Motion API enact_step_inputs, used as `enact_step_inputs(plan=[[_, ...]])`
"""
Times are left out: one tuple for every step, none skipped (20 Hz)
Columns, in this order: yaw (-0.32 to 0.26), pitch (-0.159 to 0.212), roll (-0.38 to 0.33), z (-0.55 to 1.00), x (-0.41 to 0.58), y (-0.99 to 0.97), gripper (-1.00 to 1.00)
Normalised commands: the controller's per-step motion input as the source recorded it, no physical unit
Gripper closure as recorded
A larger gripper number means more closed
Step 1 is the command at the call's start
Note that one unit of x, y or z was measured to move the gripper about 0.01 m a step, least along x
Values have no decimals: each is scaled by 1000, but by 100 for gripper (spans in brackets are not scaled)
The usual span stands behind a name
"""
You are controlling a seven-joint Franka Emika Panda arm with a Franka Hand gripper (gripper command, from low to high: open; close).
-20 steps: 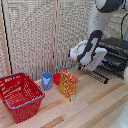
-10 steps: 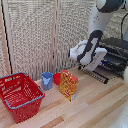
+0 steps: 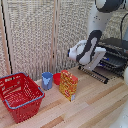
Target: Kindly position your hand close to the oven tray's handle. Softly yet firmly grasp the handle using your hand. Slowly and with caution, draw the tray out until it is fully stretched out.
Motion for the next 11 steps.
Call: enact_step_inputs(plan=[[-78, 0, 45, 391, 231, 0, -100], [-97, 0, 41, 403, 283, 49, -100], [-121, -6, 47, 474, 266, 54, -100], [-144, -42, 43, 551, 257, 89, -100], [-163, -69, 99, 637, 143, 114, -100], [-118, -27, 165, 614, 106, 111, -100], [-104, -6, 186, 569, 106, 149, -100], [-105, -15, 212, 480, 117, 206, -100], [-110, -31, 242, 371, 129, 274, -100], [-119, -49, 278, 243, 131, 371, -100], [-122, -55, 306, 149, 137, 434, -100]])
